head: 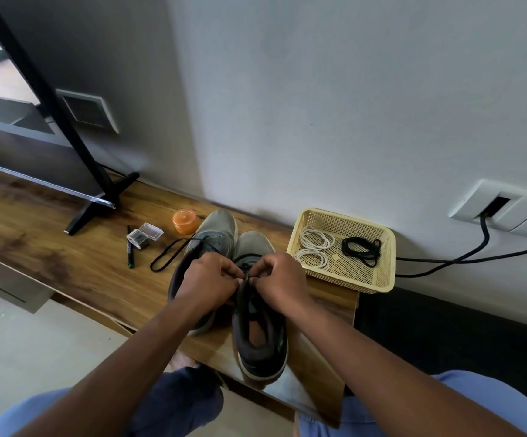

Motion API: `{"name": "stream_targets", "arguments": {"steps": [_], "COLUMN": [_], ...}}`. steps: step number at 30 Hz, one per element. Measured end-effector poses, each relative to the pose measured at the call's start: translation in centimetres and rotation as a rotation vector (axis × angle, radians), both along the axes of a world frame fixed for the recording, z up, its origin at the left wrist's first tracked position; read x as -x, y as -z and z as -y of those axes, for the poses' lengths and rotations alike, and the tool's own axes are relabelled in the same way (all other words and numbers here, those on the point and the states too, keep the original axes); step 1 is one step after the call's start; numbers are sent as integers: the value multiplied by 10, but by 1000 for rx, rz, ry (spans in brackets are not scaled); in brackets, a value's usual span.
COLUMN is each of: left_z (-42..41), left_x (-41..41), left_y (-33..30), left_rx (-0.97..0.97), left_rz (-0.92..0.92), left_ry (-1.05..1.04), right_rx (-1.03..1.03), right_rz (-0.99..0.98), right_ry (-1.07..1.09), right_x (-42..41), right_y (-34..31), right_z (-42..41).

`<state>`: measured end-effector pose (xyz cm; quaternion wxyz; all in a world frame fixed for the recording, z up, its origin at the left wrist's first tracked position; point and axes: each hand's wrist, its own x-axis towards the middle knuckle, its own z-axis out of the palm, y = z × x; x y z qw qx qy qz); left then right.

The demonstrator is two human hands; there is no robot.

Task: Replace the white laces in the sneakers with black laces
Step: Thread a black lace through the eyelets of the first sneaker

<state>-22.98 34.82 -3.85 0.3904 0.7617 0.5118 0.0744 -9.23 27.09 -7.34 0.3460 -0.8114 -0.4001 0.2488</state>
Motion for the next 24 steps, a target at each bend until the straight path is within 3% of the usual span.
{"name": "stream_targets", "arguments": {"steps": [8,13,18,21,24], "left_z": [4,1,-6,-8,-15], "left_x": [-1,-1,-2,-3,-4], "left_y": [-2,-8,-11,-15,-21], "left_rx": [-133,-201,-223,-268,-228], "left_rz": [-37,-43,48,113,246], "left_ry": [19,55,21,9,-133], "right_rx": [2,-14,9,22,24], "right_rz": [-146,-83,-97,-1,105], "right_ry": [-31,-113,-119,-116,-90], "right_x": [-2,4,1,0,0], "right_y": [-7,-14,-19,-21,-18], "right_z": [-1,-1,2,4,6]}}
